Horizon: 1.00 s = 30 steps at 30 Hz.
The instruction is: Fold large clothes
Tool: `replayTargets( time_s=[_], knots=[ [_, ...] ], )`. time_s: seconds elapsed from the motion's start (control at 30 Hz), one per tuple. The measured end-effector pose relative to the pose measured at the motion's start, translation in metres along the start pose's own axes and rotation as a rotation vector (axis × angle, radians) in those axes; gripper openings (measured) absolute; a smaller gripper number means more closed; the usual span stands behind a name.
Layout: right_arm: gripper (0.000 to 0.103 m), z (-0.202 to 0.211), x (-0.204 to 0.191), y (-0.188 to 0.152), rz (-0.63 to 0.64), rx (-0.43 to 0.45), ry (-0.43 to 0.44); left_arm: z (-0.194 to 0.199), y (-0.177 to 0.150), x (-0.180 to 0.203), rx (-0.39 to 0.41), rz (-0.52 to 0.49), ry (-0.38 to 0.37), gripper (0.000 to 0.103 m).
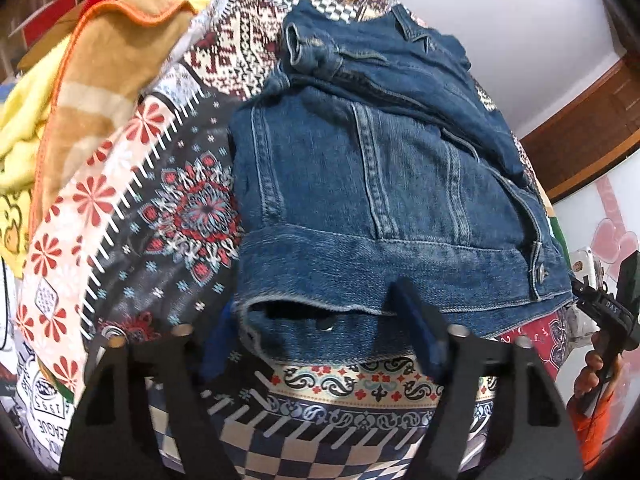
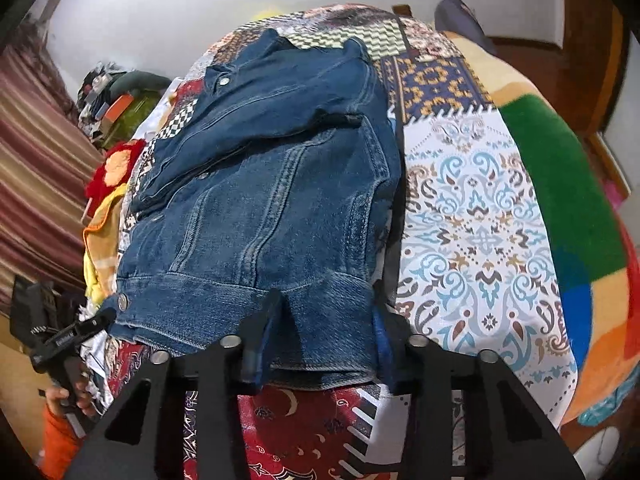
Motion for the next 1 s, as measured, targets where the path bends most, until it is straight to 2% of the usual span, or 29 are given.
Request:
replayTargets(
  time_s=[0.07, 0.1, 0.17, 0.27, 0.43, 0.67, 0.9, 1.0],
  knots=[
    [0.027, 0.003, -0.005, 0.000, 0.031, 0.028, -0.006, 0.005, 0.004, -0.005, 0.014, -0.011, 0.022, 0.039],
    [0.025, 0.005, -0.008, 0.002, 0.043, 0.039, -0.006, 0.007, 0.006, -0.008, 0.018, -0.015, 0.034, 0.033],
    [0.020, 0.007, -0.013, 0.004, 0.059, 0.054, -0.001, 0.012, 0.010, -0.013, 0.033, -0.010, 0.025, 0.024],
    [0.016, 0.010, -0.021, 0.008, 0.066, 0.070, 0.008, 0.020, 0.020, -0.013, 0.070, -0.018, 0.026, 0.016],
    [0.015, 0.015, -0.033, 0.026, 0.119, 0.069, 0.022, 0.041, 0.055, 0.005, 0.156, -0.095, 0.047, 0.013],
    [0.012, 0.026, -0.068, 0.071, 0.176, 0.119, 0.087, 0.064, 0.108, 0.023, 0.239, -0.203, 0.068, 0.013],
    [0.011, 0.025, -0.112, 0.136, 0.220, 0.222, 0.097, 0.067, 0.169, 0.022, 0.294, -0.274, 0.110, 0.012],
    [0.011, 0.015, -0.126, 0.169, 0.213, 0.231, 0.100, 0.060, 0.194, 0.018, 0.307, -0.287, 0.125, 0.012]
  ],
)
Point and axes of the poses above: each gripper's, at about its wrist camera, not at the fingertips, and z roughly against the way its jaws point, x to its right, y to its top, the point moved 7 cm from there along -z, roughly the way its jaws point, and after that the axes turned 15 degrees about -z, right-handed, at the moved point
